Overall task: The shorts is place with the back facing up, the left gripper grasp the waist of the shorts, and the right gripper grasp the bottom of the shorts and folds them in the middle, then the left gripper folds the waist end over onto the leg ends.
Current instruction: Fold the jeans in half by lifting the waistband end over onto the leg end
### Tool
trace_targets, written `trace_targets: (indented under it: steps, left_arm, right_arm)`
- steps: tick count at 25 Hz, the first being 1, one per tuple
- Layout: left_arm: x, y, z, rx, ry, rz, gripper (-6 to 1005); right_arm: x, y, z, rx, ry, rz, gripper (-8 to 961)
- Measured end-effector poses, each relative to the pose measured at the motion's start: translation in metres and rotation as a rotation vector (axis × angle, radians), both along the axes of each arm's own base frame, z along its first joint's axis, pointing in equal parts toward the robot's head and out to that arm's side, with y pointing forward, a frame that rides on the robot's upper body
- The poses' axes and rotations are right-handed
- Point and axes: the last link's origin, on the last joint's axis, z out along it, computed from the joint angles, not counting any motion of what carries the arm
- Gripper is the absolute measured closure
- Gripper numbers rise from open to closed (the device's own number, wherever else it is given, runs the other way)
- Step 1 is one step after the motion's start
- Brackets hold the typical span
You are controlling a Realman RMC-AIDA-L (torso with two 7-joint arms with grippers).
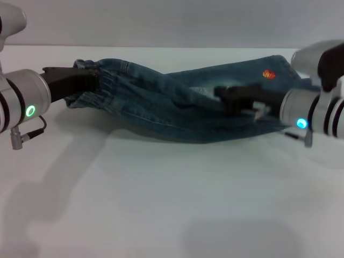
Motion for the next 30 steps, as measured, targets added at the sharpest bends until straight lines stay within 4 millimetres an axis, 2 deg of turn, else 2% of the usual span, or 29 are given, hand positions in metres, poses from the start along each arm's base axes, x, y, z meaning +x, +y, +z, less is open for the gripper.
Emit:
trace_targets:
  steps: [4, 7, 15, 25, 30]
  left_arm:
    - [-0.003, 0.0, 0.002, 0.005, 0.002, 0.008, 981]
    - [-0.004, 0.0, 0.003, 0.008, 0.002, 0.011, 981]
    - [0.002, 0.0, 0.006, 0.017, 0.001, -0.008, 981]
    - [0.006, 0.0, 0.005, 0.014, -0.001, -0.022, 981]
    - [0.006, 0.0, 0.004, 0.016, -0.006, -0.019, 981]
  right_arm:
    - [0.002, 0.016, 0.013, 0.089, -0.092, 0.002, 950]
    - [-0.002, 0.02, 0.014, 0.101, -0.118, 0.018, 949]
    - [-0.026, -0.015, -0.034, -0.068, -0.063, 0.092, 948]
    - [-0.032, -0.034, -0.043, -0.139, 0.011, 0.115, 946]
    - [-0.027, -0.035, -0.043, -0.141, 0.007, 0.098, 944]
